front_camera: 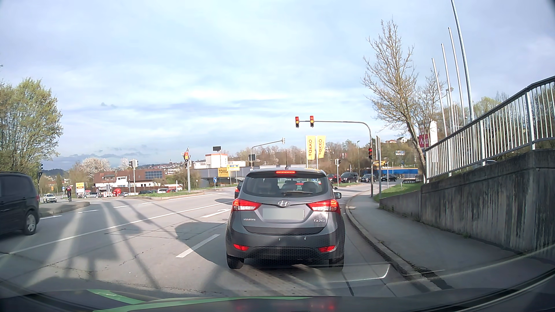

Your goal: Follow the waypoints while adhering to traffic rules and regulations

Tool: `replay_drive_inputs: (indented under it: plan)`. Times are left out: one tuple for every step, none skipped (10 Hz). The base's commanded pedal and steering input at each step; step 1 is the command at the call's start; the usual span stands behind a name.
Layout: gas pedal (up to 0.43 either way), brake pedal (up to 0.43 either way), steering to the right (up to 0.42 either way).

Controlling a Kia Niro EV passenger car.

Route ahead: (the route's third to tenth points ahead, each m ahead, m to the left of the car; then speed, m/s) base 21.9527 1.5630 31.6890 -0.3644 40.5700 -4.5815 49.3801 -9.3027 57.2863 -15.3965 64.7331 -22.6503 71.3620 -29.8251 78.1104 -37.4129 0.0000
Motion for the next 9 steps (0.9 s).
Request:
replay_drive_inputs:
  plan:
    - [0.0, 0.494, 0.034]
    - [0.0, 0.494, 0.034]
    - [0.0, 0.494, 0.034]
    - [0.0, 0.488, 0.034]
    - [0.0, 0.494, 0.033]
    - [0.0, 0.494, 0.033]
    - [0.0, 0.494, 0.033]
    - [0.0, 0.494, 0.033]
    - [0.0, 0.494, 0.033]
